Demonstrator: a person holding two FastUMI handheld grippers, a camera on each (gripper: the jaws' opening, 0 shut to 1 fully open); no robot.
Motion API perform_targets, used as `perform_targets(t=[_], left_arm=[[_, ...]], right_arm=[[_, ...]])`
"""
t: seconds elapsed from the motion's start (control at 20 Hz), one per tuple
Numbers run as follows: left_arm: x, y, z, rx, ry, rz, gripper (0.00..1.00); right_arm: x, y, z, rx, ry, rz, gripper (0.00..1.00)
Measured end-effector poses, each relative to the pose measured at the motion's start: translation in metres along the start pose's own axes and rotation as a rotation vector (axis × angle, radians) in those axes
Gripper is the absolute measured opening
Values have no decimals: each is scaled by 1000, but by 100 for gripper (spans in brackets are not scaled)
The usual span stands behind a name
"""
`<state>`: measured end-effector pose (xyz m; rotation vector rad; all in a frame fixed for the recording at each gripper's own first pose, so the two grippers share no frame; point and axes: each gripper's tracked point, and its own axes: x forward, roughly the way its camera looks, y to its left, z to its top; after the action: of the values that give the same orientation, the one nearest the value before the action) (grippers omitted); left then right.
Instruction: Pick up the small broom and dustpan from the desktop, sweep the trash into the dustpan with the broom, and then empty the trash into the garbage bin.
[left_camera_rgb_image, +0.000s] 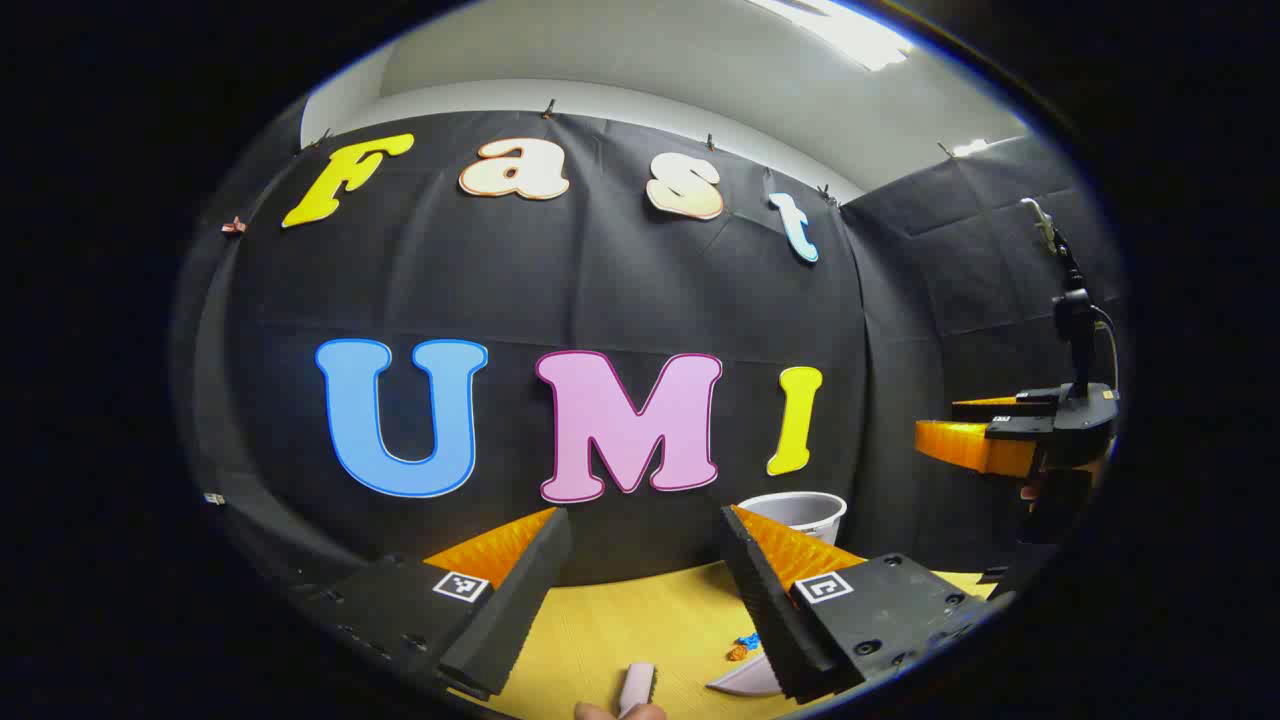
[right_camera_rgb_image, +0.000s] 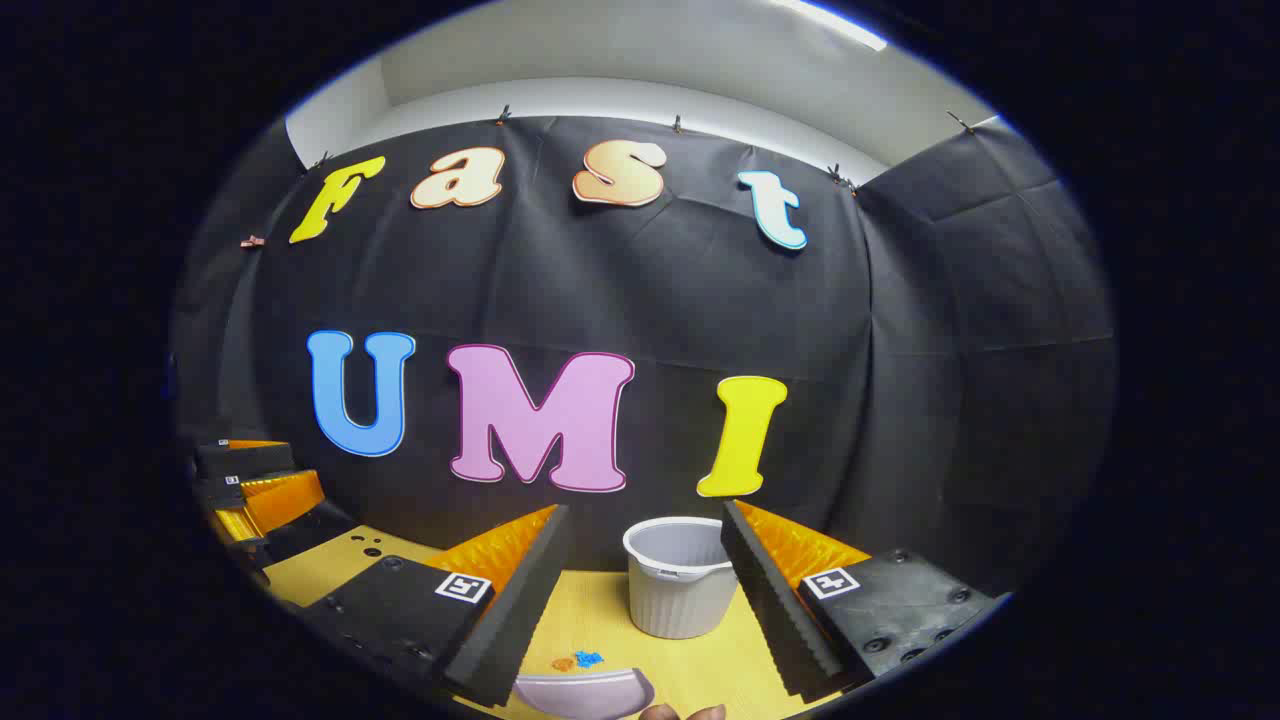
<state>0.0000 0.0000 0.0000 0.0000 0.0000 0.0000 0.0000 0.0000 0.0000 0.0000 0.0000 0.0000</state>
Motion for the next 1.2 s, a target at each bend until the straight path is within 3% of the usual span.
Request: perform_targets(t=[0.1,0.15,0.2,0.75,0.95,1.2], left_arm=[[2,3,-3,-7,13,12,95],[6,6,-6,-8,21,20,95],[9,9,-9,-9,30,32,95],[22,26,-13,20,43,117,95],[29,25,-18,22,59,118,95],[32,24,-23,30,66,98,95]], right_arm=[[6,2,-4,15,13,9,97],[8,3,-5,26,16,12,92],[12,4,-6,32,20,22,97],[48,7,-22,19,26,95,97],[43,13,-52,0,118,162,97],[-8,15,-132,-67,367,269,97]])
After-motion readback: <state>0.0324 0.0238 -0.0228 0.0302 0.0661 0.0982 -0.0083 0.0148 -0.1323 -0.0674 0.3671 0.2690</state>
